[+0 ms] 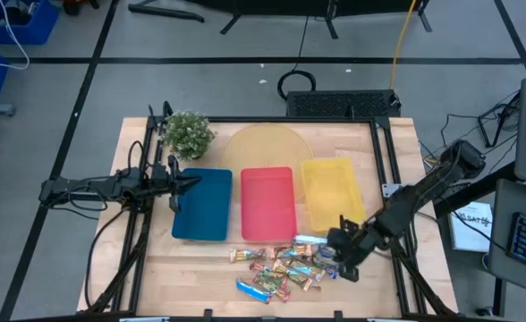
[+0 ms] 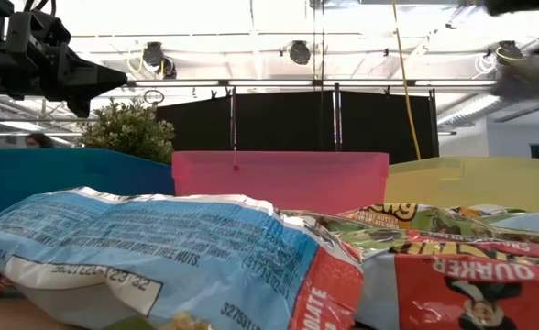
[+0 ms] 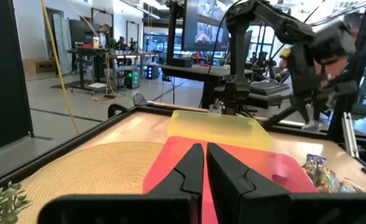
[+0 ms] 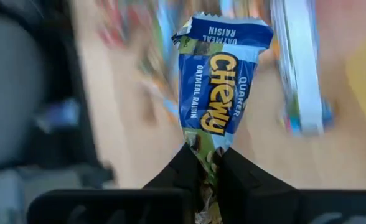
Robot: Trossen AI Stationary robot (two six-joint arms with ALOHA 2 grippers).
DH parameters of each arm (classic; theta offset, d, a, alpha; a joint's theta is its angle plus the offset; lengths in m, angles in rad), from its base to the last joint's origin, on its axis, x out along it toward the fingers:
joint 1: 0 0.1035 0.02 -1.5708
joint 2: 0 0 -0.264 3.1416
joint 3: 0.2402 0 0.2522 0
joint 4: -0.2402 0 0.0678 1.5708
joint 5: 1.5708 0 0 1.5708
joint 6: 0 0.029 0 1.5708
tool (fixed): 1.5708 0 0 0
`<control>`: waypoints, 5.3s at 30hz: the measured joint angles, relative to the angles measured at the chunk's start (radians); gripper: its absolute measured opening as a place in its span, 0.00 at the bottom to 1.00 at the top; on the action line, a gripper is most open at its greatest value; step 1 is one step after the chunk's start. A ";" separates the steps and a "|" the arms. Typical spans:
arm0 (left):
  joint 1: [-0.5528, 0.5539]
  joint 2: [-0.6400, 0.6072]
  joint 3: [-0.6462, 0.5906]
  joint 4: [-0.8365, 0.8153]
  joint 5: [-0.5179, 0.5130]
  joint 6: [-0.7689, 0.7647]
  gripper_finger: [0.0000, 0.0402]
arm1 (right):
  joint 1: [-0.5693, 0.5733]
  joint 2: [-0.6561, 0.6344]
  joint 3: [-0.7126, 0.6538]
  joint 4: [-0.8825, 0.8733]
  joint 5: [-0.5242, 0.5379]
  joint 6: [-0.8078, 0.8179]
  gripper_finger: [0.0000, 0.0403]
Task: Pick and place Granola Bars by type
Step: Put the blue granola bar into the red bin
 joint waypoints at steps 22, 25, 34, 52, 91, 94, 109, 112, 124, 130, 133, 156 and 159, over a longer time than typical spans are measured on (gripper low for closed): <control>0.000 0.000 0.000 0.024 0.000 0.000 0.06 | -0.609 0.210 0.025 0.630 -0.183 -0.037 0.06; 0.000 0.000 0.000 0.032 0.000 0.000 0.06 | -0.624 0.293 0.095 0.637 -0.236 -0.073 0.06; 0.000 0.000 0.000 0.037 0.000 0.000 0.06 | -0.626 0.457 0.262 0.513 -0.122 -0.172 0.06; 0.000 0.000 0.000 0.035 0.002 -0.002 0.06 | -0.627 0.471 0.262 0.375 0.155 -0.124 0.06; 0.000 0.000 0.000 0.038 0.030 -0.004 0.06 | -0.589 0.471 0.234 0.390 0.078 -0.073 0.27; 0.000 0.000 0.000 0.038 0.030 -0.003 0.06 | -0.589 0.471 0.234 0.390 0.078 -0.082 0.32; 0.000 0.000 0.000 0.038 0.029 0.002 0.06 | -0.538 0.088 0.235 0.299 0.077 -0.407 0.37; 0.000 0.000 0.000 0.038 0.029 0.010 0.06 | -0.488 -0.037 0.235 0.202 0.090 -0.479 0.37; 0.000 0.000 0.000 0.064 0.025 0.072 0.06 | -0.197 -0.147 0.163 -0.034 0.277 -0.421 0.36; 0.000 0.000 0.000 0.057 0.025 0.138 0.06 | -0.081 0.010 0.144 0.027 0.215 -0.299 0.36; 0.000 0.000 0.000 0.057 0.025 0.134 0.06 | -0.044 0.125 0.199 0.010 0.148 -0.224 0.36; 0.000 0.000 0.000 0.051 0.025 0.130 0.06 | 0.087 0.556 0.436 -0.483 0.080 0.108 0.36; 0.000 0.000 0.000 0.052 0.025 0.131 0.06 | 0.086 0.587 0.436 -0.478 0.099 0.105 0.36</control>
